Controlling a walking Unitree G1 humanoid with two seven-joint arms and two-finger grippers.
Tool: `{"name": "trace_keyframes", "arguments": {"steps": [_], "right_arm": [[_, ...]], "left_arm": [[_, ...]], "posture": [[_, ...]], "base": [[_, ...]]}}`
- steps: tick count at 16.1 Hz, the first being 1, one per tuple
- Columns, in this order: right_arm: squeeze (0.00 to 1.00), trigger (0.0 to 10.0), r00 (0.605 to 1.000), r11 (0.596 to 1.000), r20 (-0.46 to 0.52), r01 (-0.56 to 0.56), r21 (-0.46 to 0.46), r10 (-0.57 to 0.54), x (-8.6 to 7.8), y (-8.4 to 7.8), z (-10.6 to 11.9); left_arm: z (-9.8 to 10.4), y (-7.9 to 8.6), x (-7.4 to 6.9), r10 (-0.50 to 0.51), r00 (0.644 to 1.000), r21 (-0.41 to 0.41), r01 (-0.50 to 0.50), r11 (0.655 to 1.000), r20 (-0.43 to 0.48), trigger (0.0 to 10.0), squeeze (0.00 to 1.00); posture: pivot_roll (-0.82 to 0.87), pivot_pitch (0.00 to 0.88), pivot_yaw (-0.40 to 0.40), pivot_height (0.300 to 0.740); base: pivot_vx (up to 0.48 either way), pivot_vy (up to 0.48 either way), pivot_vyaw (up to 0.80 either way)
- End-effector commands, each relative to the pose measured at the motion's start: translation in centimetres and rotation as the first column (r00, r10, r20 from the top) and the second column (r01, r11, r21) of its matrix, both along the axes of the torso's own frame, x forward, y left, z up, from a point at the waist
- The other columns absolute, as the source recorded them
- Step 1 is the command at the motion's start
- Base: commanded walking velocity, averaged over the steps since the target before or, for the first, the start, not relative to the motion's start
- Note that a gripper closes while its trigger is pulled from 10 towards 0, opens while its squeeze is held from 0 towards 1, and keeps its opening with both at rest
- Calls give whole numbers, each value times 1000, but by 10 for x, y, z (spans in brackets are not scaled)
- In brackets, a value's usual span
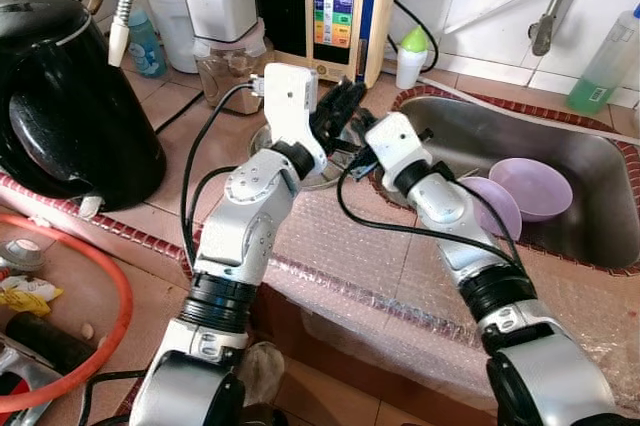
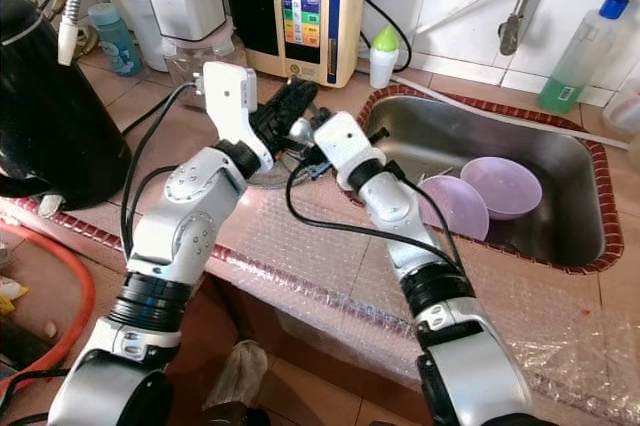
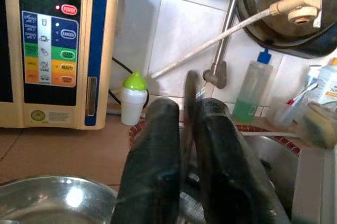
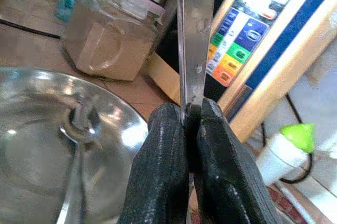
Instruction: Kitchen organization
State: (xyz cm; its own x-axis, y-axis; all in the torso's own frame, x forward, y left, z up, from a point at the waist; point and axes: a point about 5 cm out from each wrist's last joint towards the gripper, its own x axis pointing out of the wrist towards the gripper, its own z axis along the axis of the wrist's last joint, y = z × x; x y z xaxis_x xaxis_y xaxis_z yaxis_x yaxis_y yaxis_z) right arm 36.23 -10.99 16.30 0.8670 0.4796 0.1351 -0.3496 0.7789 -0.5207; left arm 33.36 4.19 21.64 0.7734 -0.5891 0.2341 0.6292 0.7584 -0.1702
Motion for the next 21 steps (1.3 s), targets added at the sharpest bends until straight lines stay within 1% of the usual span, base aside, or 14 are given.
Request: {"name": "trace_keyframes", "arguments": {"steps": [1,3,5,7,9,10,11,12,15,17,18,19,20,21], "right_arm": [[0,0,999,999,6,32,-1,-32,3,-8,2],[0,0,998,997,28,57,-43,-56,4,-15,2],[0,0,996,993,30,91,-75,-89,7,-28,1],[0,0,992,989,25,127,-74,-125,10,-37,1],[0,0,981,978,28,194,-72,-192,14,-49,1],[0,0,978,975,25,210,-71,-209,15,-51,0],[0,0,961,959,14,276,-72,-276,17,-62,-3],[0,0,951,949,-2,308,-63,-309,17,-68,-5],[0,0,893,900,-108,434,-46,-436,17,-90,-21],[0,0,855,872,-185,489,-21,-484,14,-100,-32],[0,1333,829,854,-229,519,-21,-510,11,-106,-39],[0,1333,813,843,-264,537,-1,-519,10,-109,-43],[0,3451,780,819,-313,573,10,-542,8,-114,-49],[0,5020,749,794,-355,607,27,-560,5,-119,-54]], "left_arm": [[1,-1,-3,-16,1000,23,16,1000,9,10000,1000],[3,3,-6,-15,999,55,14,998,31,10000,1000],[3,9,-9,-18,999,71,16,997,37,10000,1000],[-1,13,-9,-7,1000,78,5,997,29,10000,1000],[-9,18,-12,9,1000,95,-10,995,13,10000,1000],[-12,20,-12,14,1000,101,-14,995,7,10000,1000],[-19,24,-14,27,1000,114,-26,993,-9,10000,1000],[-23,27,-14,39,999,129,-37,991,-15,10000,1000],[-38,32,-17,62,997,164,-55,985,-41,10000,1000],[-49,34,-19,70,996,191,-57,980,-64,10000,1000],[-53,33,-21,60,994,198,-40,979,-96,10000,1000],[-53,31,-21,56,994,194,-37,980,-94,10000,1000],[-53,30,-21,55,994,199,-37,979,-89,10000,1000],[-55,29,-21,54,995,207,-34,978,-90,10000,1000]], "posture": [[-38,0,82,740],[-33,0,82,740],[-17,0,72,740],[-15,0,69,740],[-6,0,58,740],[-5,0,57,740],[1,0,52,740],[2,0,49,740],[5,0,41,740],[6,0,42,740],[3,0,44,740],[3,0,45,740],[3,0,48,740],[3,0,48,740]], "base": [[0,0,0],[0,0,0],[0,0,0],[0,0,0],[0,0,0],[0,0,0],[0,0,0],[0,0,0],[0,0,0],[0,0,0],[0,0,0],[0,0,0],[0,0,0],[0,0,0]]}}
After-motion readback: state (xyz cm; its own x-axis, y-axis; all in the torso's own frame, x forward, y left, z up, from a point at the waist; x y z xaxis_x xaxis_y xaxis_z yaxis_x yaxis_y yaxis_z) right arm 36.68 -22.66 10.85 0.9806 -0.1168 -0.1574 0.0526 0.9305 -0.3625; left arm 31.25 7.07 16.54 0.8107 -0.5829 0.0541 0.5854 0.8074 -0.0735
